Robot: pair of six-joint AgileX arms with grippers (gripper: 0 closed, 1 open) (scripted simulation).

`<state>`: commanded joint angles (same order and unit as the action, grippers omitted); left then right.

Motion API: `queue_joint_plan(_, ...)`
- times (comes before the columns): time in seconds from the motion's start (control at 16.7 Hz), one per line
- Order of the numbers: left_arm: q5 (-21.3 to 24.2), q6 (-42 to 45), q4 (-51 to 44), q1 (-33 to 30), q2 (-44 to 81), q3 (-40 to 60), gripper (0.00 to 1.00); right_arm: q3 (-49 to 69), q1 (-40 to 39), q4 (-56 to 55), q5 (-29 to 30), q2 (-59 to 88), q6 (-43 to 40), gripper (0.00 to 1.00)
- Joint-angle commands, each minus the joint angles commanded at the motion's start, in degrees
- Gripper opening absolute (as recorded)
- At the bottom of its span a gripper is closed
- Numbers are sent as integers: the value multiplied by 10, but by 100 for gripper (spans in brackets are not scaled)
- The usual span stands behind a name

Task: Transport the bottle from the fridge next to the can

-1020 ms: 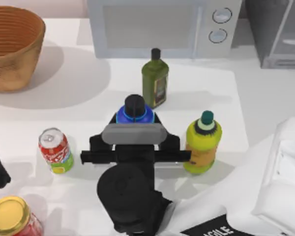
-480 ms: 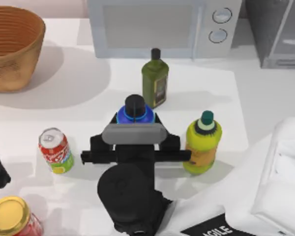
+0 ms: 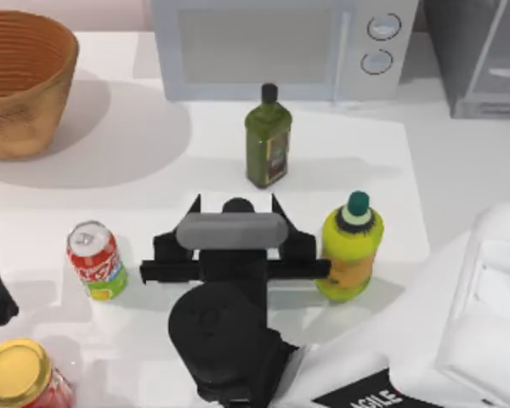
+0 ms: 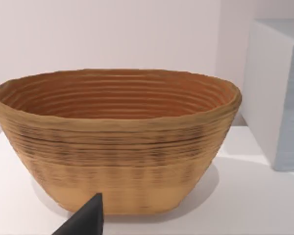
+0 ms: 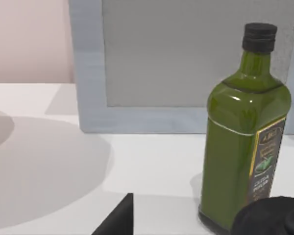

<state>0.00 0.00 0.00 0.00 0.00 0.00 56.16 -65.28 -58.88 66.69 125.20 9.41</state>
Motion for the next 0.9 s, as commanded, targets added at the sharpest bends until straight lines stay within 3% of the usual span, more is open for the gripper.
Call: queue_joint_plan(0.9,0,0,0,0,0,0,100,-24,-32,12,24,-23,19,100)
